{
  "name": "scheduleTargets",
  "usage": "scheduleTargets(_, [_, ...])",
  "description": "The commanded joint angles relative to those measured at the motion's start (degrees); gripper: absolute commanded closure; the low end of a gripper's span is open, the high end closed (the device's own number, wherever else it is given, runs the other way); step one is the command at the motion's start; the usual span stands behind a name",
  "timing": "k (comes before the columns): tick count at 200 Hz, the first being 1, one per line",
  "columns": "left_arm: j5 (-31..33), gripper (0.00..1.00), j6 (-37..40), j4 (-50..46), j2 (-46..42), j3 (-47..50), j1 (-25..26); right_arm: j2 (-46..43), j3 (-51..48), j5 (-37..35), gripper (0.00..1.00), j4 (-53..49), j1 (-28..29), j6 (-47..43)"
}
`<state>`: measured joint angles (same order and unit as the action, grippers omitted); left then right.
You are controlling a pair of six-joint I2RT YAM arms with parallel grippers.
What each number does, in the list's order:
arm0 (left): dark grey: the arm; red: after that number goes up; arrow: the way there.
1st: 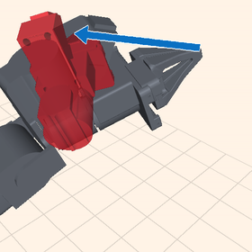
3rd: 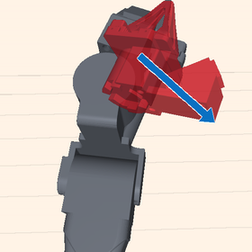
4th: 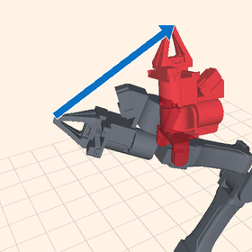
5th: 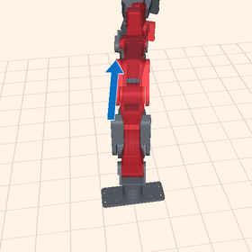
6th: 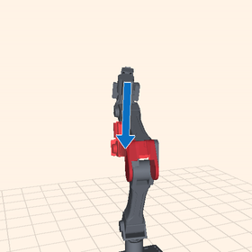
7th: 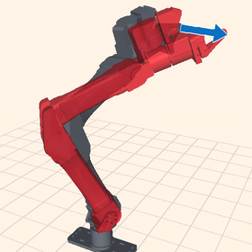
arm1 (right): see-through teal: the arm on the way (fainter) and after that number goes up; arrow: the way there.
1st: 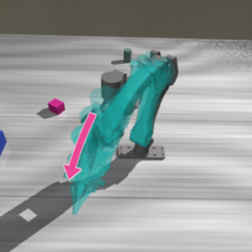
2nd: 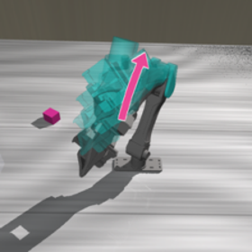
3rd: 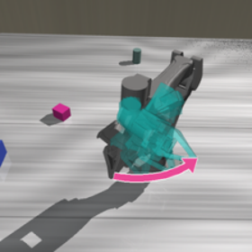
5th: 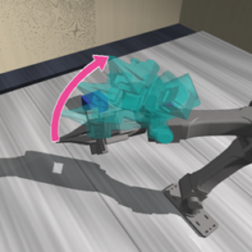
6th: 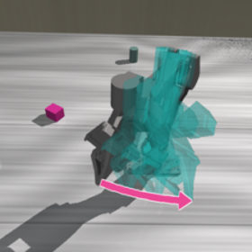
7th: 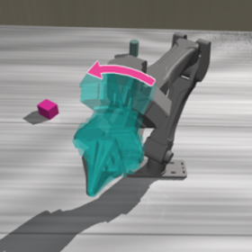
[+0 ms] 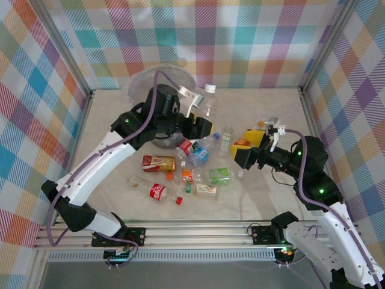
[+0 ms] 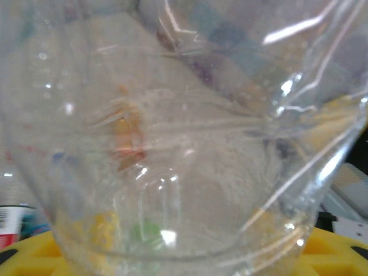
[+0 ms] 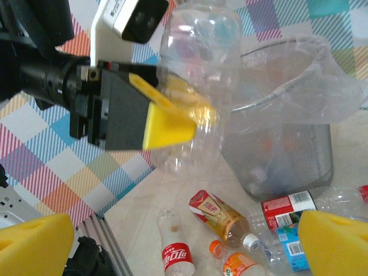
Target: Put the plastic bottles in the bin
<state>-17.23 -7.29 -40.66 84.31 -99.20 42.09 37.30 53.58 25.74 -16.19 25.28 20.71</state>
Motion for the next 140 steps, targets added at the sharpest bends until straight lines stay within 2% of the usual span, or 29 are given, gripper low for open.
scheduleTargets(1, [5.6,0.43,6.1,-10.1,2.4,-5.6,-2.9,-1.5,1.5,-3.5,0.0,1.0,2.0,-1.7])
scheduleTargets(41, [8.2,0.43,9.6,-16.1,7.4,-15.5,-9.4,0.1,1.0,-9.1,0.0,2.9,9.2,-2.7])
scheduleTargets(109, [16.8,0.42,15.4,-20.2,15.9,-25.8,-16.8,5.8,2.2,-32.0,0.0,4.7,30.2,-12.2])
scheduleTargets(140, [17.8,0.42,16.8,-21.9,20.6,-29.0,-19.4,9.1,3.6,-42.1,0.0,5.0,37.6,-16.7])
